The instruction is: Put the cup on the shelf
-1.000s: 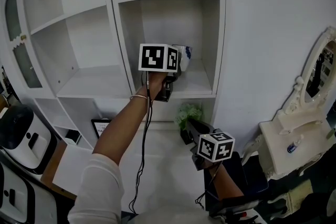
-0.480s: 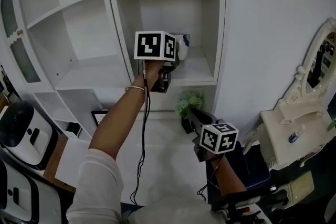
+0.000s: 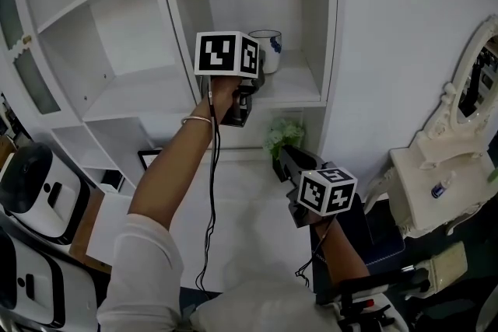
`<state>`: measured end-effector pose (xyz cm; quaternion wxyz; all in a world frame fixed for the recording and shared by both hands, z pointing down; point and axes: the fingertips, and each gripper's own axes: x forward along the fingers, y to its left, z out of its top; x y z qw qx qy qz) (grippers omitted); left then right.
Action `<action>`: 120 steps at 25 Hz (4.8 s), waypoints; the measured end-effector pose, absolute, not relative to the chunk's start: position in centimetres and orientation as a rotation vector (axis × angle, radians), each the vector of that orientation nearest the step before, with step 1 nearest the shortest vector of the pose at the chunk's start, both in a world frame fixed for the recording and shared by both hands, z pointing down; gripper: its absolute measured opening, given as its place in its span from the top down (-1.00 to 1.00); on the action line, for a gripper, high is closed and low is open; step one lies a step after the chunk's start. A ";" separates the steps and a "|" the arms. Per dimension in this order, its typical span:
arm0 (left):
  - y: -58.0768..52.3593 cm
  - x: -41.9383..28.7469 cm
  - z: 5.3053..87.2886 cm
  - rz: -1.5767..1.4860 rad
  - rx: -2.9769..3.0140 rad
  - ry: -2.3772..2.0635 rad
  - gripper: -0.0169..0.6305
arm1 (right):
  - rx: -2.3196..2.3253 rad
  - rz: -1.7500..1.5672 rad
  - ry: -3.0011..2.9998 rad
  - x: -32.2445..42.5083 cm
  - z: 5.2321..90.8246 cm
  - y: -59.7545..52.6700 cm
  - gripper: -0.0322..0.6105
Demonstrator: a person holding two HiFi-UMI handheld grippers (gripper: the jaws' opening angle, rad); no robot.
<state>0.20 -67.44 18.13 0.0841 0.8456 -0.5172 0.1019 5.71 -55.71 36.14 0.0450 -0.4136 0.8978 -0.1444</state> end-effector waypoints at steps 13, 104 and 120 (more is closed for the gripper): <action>-67.0 0.1 18.6 0.325 2.519 -1.570 0.73 | -1.301 -0.465 2.719 6.1 36.7 -54.7 0.75; -37.0 -4.3 37.7 -0.189 2.608 -1.597 0.92 | -1.786 -0.102 2.455 9.1 37.9 -37.1 0.82; -37.3 -2.4 38.9 -0.156 2.489 -1.819 0.92 | -1.702 -0.080 2.571 12.4 39.0 -38.9 0.82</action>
